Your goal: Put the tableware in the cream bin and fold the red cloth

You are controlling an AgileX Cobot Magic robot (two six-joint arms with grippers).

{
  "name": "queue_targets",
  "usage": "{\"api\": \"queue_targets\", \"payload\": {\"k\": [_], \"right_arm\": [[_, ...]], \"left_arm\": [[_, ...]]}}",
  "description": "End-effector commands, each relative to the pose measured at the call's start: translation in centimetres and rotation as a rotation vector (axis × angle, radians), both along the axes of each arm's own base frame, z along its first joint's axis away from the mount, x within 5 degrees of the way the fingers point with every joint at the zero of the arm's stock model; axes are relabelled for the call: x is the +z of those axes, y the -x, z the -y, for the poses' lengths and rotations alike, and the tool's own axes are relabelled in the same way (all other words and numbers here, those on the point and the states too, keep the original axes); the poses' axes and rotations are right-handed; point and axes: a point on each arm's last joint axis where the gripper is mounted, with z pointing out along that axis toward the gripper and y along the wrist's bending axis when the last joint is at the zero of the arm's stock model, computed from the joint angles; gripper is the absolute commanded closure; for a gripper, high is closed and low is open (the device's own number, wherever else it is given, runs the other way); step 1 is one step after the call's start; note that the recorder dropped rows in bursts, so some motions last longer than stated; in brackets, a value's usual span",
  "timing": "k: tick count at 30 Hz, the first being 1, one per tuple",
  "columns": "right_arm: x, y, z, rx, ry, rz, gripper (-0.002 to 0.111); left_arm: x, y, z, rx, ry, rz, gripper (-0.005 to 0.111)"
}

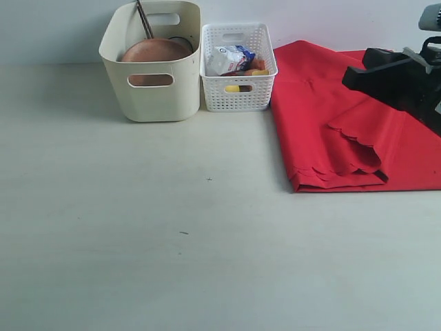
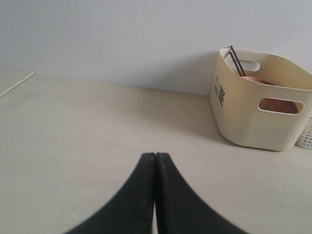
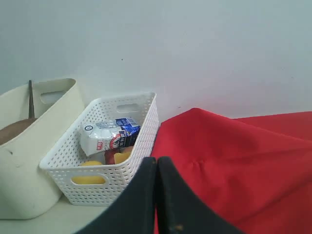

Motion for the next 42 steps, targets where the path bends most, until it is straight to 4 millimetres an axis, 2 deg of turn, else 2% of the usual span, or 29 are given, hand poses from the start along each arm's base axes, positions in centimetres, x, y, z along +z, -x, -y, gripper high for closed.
{"api": "queue_targets", "payload": {"k": [1, 4, 6, 11, 16, 24, 28, 31, 34, 42], "right_arm": [[0.0, 0.4, 0.3, -0.036, -0.084, -0.097, 0.108], [-0.3, 1.6, 0.7, -0.039, -0.004, -0.244, 0.108], [0.1, 2.8, 1.2, -0.045, 0.013, -0.278, 0.108], [1.5, 7.6, 2.8, -0.042, 0.000, -0.216, 0.108], [1.9, 12.2, 4.4, -0.045, 0.008, -0.159, 0.108], [2.6, 16.9, 6.4, -0.069, 0.043, -0.151, 0.108], [2.8, 18.5, 6.9, -0.073, 0.008, -0.064, 0.108], [1.8, 19.3, 7.1, -0.066, -0.032, 0.005, 0.108], [0.5, 19.9, 7.3, -0.059, -0.024, 0.053, 0.108], [0.6, 20.5, 7.5, -0.061, -0.043, 0.092, 0.108]], "left_arm": [[0.2, 0.0, 0.0, 0.002, 0.007, 0.022, 0.105], [0.2, 0.0, 0.0, 0.002, 0.007, 0.022, 0.105], [0.2, 0.0, 0.0, 0.002, 0.007, 0.022, 0.105], [0.2, 0.0, 0.0, 0.002, 0.007, 0.022, 0.105], [0.2, 0.0, 0.0, 0.002, 0.007, 0.022, 0.105], [0.2, 0.0, 0.0, 0.002, 0.007, 0.022, 0.105], [0.2, 0.0, 0.0, 0.002, 0.007, 0.022, 0.105], [0.2, 0.0, 0.0, 0.002, 0.007, 0.022, 0.105], [0.2, 0.0, 0.0, 0.002, 0.007, 0.022, 0.105], [0.2, 0.0, 0.0, 0.002, 0.007, 0.022, 0.105]]}}
